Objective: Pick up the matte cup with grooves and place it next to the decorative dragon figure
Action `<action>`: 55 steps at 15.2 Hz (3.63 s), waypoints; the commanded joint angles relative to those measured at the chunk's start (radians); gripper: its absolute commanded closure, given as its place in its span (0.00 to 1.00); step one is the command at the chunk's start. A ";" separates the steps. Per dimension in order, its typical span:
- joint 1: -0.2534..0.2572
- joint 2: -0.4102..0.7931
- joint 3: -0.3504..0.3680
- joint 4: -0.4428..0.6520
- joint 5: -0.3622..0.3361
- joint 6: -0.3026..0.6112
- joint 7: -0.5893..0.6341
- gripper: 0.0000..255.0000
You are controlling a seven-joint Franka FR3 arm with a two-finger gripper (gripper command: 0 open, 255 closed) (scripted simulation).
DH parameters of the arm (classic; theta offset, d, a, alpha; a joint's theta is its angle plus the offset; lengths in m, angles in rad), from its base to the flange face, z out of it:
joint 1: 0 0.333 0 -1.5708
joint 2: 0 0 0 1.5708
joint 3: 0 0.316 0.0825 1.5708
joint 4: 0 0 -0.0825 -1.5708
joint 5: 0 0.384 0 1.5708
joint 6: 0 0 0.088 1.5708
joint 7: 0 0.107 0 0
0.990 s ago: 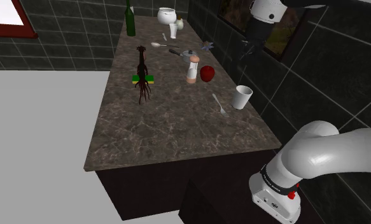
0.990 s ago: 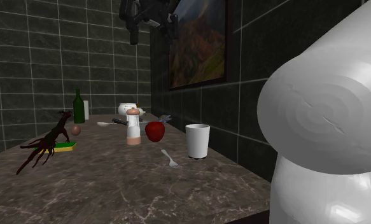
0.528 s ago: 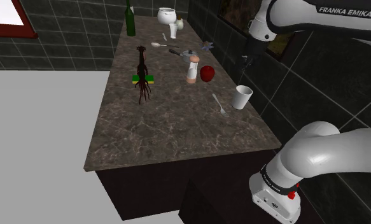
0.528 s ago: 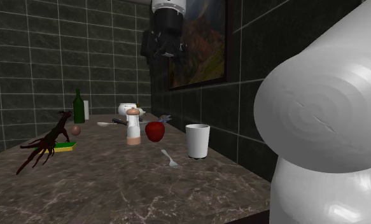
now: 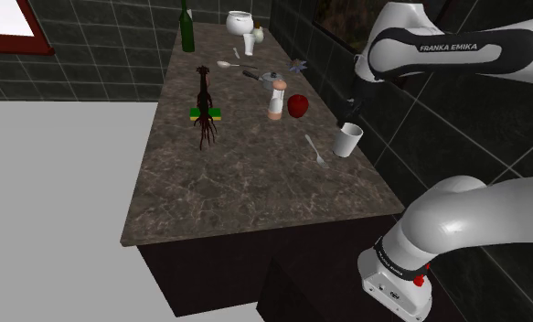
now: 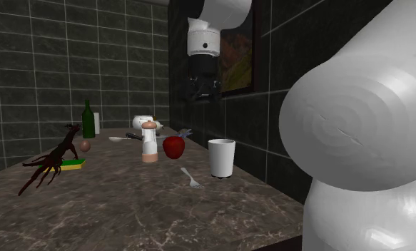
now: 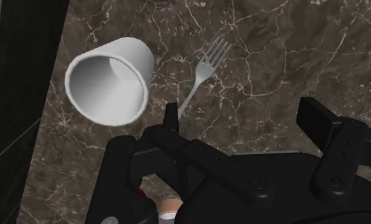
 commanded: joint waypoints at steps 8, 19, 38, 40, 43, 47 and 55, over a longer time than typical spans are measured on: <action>-0.052 0.232 -0.138 -0.031 -0.090 0.283 -0.145 0.00; -0.053 0.324 -0.165 -0.073 -0.093 0.418 -0.156 0.00; -0.053 0.285 -0.156 -0.046 -0.092 0.352 -0.156 1.00; -0.053 0.268 -0.152 -0.031 -0.091 0.320 -0.157 1.00; -0.053 0.244 -0.146 -0.007 -0.089 0.273 -0.158 1.00; -0.053 0.217 -0.138 0.027 -0.085 0.212 -0.160 1.00; -0.050 0.178 -0.122 0.106 -0.076 0.094 -0.166 1.00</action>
